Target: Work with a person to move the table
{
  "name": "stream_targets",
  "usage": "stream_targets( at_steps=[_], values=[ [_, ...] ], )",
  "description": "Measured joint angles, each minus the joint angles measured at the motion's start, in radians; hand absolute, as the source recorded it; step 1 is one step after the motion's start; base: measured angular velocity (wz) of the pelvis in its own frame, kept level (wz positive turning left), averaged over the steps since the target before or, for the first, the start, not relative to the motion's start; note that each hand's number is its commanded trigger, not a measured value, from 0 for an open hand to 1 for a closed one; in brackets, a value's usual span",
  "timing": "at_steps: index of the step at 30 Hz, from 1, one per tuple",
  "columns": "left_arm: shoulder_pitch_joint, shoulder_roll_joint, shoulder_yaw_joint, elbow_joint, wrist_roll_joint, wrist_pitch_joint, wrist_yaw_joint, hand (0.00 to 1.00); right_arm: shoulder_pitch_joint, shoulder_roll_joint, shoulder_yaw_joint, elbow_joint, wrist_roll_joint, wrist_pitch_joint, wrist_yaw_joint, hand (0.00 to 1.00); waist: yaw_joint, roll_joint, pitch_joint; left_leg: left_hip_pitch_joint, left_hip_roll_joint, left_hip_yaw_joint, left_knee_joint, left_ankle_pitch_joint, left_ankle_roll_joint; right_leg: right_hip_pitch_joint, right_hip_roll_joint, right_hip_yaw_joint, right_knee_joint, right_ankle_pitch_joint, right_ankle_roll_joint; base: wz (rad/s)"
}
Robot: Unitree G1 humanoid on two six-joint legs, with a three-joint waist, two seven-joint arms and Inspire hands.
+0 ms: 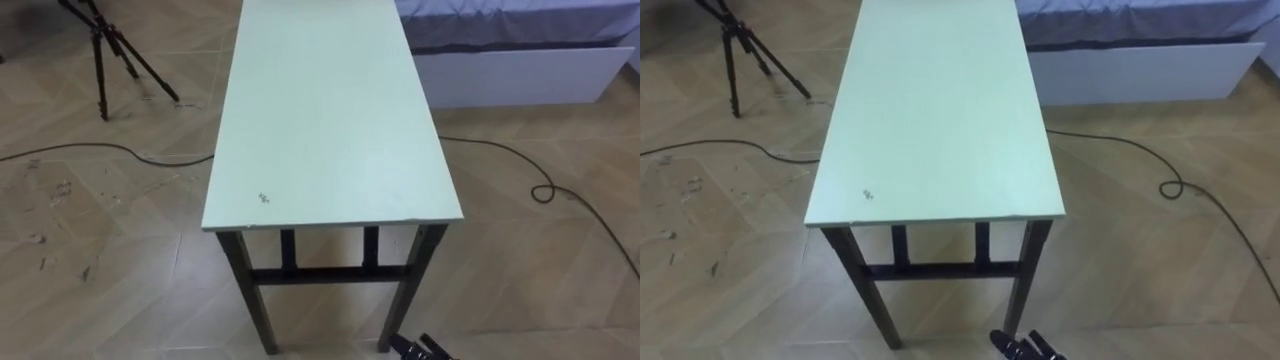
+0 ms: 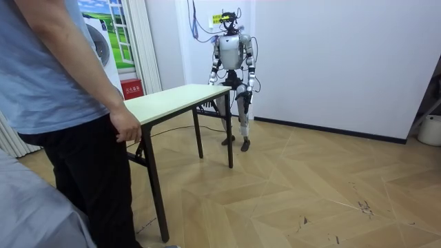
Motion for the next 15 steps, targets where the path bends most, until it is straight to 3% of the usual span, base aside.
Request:
stream_targets(
  at_steps=[3,5,9,15],
  values=[
    [0.032,-0.005,-0.051,-0.148,-0.168,0.003,-0.014,0.00,0.050,-0.001,0.045,-0.100,0.108,0.004,0.019,0.00,-0.001,0.005,-0.0005,0.002,-0.001,0.001,0.000,0.000,0.000,-0.001,0.000,0.000,0.004,-0.001,0.002,-0.03],
    [0.025,-0.011,-0.085,-0.214,-0.218,0.003,-0.019,0.00,0.055,-0.001,0.089,-0.147,0.145,0.004,0.020,0.00,-0.005,0.004,0.0015,0.003,-0.001,0.003,-0.001,0.000,0.000,-0.004,-0.003,0.000,0.015,-0.003,0.002,0.00],
    [0.019,-0.025,-0.155,-0.357,-0.234,0.012,-0.037,0.00,0.057,0.005,0.152,-0.245,0.175,0.011,0.044,0.00,-0.022,-0.003,0.0046,0.006,-0.001,0.004,-0.002,0.000,0.000,-0.004,0.005,0.014,0.014,-0.003,0.002,-0.03],
    [0.004,-0.017,-0.178,-0.441,-0.260,0.018,-0.056,0.00,0.030,0.006,0.201,-0.274,0.179,0.006,0.051,0.00,-0.025,-0.012,0.0058,0.014,-0.001,0.005,-0.007,0.000,0.000,-0.005,0.008,0.026,0.013,-0.003,0.002,-0.06]
  ],
)
